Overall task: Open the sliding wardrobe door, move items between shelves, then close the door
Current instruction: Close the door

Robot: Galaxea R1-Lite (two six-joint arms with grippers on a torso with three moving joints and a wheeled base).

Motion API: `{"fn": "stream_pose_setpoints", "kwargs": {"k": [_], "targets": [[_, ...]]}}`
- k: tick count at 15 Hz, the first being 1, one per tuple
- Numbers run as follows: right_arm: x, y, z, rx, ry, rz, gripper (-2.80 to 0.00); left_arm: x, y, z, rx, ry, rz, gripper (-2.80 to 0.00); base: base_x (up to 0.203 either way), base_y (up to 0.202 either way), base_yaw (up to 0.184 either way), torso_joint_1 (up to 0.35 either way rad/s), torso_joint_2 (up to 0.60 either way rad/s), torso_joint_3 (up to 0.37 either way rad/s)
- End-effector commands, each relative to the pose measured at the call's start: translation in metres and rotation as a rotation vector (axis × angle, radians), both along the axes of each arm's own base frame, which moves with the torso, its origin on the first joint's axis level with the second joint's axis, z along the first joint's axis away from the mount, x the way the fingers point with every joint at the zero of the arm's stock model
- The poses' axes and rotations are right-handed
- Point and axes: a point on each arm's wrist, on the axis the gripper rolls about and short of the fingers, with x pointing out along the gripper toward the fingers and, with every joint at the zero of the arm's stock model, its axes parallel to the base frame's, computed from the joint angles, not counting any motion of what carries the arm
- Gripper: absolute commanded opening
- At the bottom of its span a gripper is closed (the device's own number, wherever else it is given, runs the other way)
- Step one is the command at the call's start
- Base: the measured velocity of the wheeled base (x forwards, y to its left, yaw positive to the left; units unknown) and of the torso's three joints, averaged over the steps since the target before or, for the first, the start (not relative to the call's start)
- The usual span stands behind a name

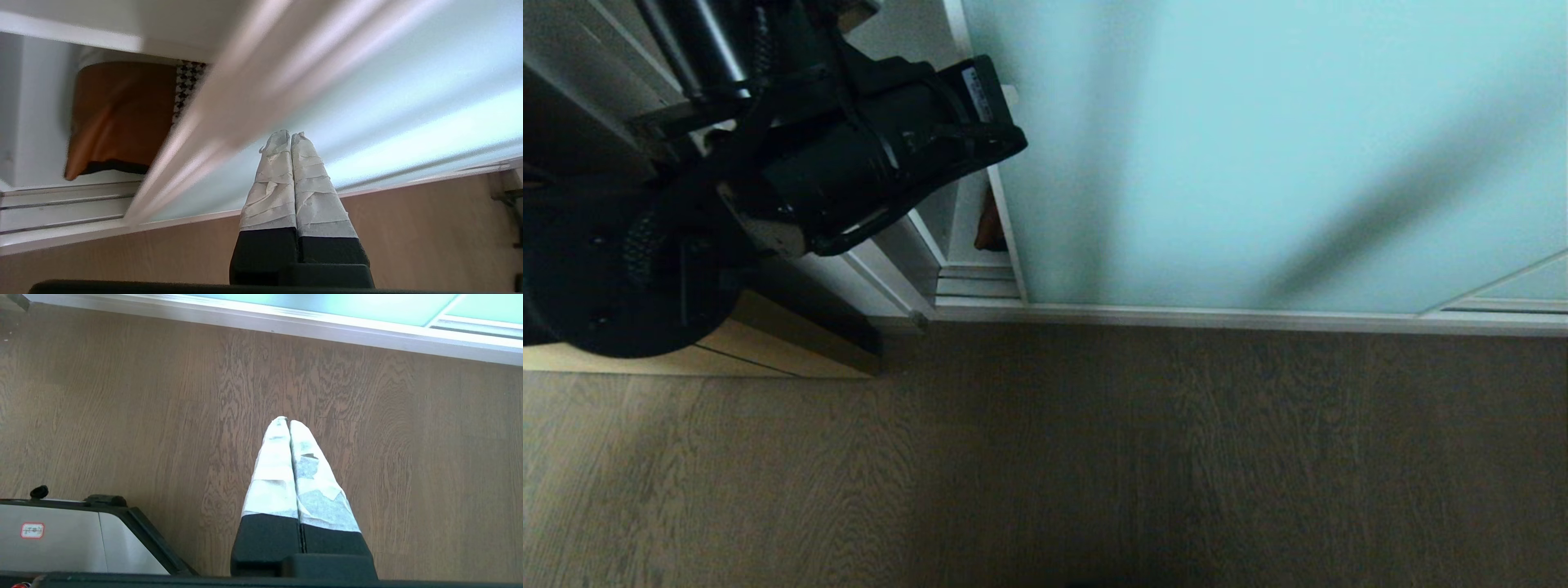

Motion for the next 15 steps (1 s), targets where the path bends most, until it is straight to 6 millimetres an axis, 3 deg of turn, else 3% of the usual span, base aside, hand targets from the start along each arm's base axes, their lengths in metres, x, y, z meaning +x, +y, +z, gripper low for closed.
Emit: {"fn": "stream_pose_setpoints", "kwargs": {"k": [1,6,10,15], "targets": [[0.000,0.000,0.000,-0.001,0.001,0.001,-2.80,-0.020,0.014,0.010,-0.012,-0.017,-0.001,-2.80,0.000,0.000,0.000,0.000,0.00,0.000],[0.000,0.000,0.000,-0.001,0.001,0.001,-2.80,-0.030,0.041,0.001,0.003,0.004,0.062,-2.80,0.000,0.000,0.000,0.000,0.00,0.000],[0.000,0.000,0.000,-0.001,0.001,0.001,-2.80,-0.017,0.068,0.003,0.010,-0.006,0.129,-2.80,0.000,0.000,0.000,0.000,0.00,0.000],[0.000,0.000,0.000,-0.001,0.001,0.001,-2.80,-0.014,0.075,0.001,0.011,0.002,0.150,-2.80,0.000,0.000,0.000,0.000,0.00,0.000]]}}
